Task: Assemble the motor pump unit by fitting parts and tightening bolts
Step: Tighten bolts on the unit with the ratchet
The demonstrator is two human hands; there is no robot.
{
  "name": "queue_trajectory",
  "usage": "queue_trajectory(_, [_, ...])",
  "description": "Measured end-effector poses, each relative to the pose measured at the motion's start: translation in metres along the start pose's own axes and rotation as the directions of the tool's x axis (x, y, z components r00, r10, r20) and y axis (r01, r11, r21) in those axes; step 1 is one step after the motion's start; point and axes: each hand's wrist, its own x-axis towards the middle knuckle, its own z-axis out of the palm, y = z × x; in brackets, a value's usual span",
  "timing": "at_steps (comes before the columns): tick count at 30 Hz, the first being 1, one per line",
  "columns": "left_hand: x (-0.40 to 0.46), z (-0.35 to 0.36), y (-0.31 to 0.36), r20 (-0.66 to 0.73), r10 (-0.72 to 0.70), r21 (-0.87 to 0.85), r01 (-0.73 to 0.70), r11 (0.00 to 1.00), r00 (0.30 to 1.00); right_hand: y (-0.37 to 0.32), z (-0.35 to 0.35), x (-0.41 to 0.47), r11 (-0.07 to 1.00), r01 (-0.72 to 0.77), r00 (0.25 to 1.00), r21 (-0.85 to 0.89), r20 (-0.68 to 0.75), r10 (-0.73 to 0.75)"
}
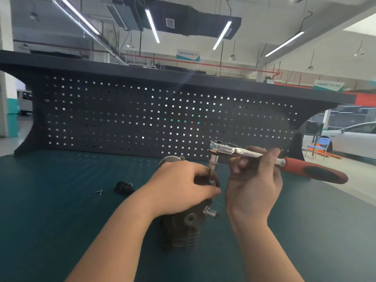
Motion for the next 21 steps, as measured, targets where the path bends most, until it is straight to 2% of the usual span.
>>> queue_trajectory(3, [0.0035,0.0082,0.0086,-0.100,-0.003,0.086,0.011,0.996,0.995,-0.0004,-0.0021,0.0011,1.000,0.012,1.000,-0.025,-0.013,-0.012])
queue_trajectory(5, [0.0054,0.0103,0.0087,-0.115,-0.012,0.089,0.023,0.996,0.993,-0.0013,-0.0028,0.0030,0.999,0.025,0.999,-0.026,-0.029,-0.026])
queue_trajectory(13, [0.0094,0.0065,0.0041,-0.022,-0.025,0.003,0.025,1.000,0.999,-0.0032,-0.0034,0.0074,0.998,0.052,0.997,-0.041,-0.053,-0.054])
queue_trajectory(17, [0.0106,0.0070,0.0030,-0.021,-0.013,-0.025,0.013,1.000,1.000,-0.0021,-0.0037,0.0068,0.995,0.061,0.996,-0.074,-0.064,-0.066])
queue_trajectory(21, [0.0090,0.0088,0.0036,-0.043,-0.026,-0.057,0.024,0.998,0.999,-0.0023,-0.0037,0.0033,0.979,0.117,0.993,-0.165,-0.007,-0.120])
